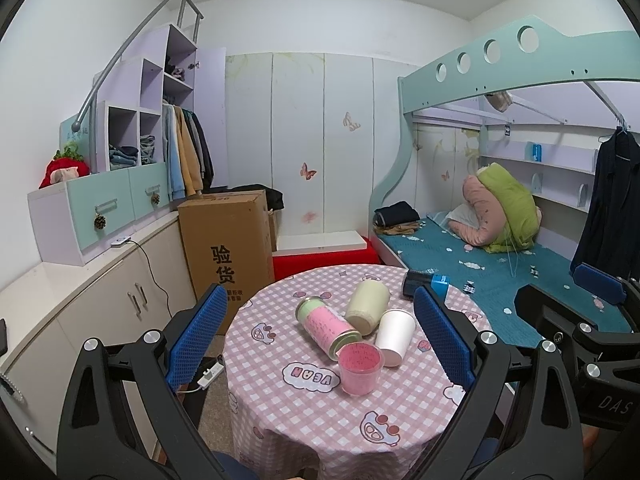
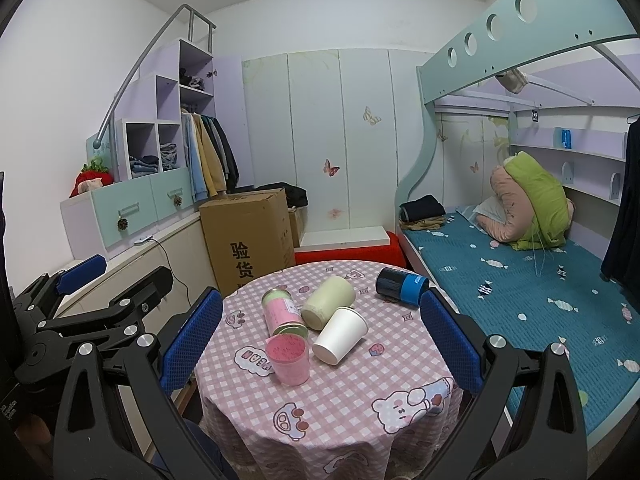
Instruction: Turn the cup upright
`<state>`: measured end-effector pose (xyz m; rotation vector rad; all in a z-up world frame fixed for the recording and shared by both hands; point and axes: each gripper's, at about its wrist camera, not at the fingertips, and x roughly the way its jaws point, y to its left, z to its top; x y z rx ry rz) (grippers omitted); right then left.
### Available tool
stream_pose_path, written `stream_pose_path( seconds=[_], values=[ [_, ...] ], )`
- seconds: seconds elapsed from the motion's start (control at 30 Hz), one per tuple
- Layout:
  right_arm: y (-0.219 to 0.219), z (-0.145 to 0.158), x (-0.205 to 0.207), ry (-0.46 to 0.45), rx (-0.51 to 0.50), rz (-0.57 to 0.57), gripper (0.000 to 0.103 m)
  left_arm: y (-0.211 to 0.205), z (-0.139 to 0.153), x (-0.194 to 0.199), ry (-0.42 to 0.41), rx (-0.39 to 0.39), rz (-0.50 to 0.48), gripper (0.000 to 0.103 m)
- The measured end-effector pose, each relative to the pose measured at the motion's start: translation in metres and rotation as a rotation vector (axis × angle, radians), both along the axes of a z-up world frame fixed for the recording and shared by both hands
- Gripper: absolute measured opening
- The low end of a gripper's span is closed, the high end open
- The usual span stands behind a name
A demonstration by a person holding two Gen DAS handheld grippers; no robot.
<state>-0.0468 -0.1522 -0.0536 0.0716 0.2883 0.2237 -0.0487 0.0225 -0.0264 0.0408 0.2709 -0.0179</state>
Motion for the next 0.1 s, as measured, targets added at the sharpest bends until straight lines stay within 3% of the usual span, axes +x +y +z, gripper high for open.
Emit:
stream_pose_path(
  seconds=[0.1],
  values=[
    [-0.0007, -0.0004, 0.0032, 0.009, 0.000, 0.003, 0.096, 0.0006, -0.0018, 0.0031, 0.009, -0.003, -0.001, 0.095]
  ],
)
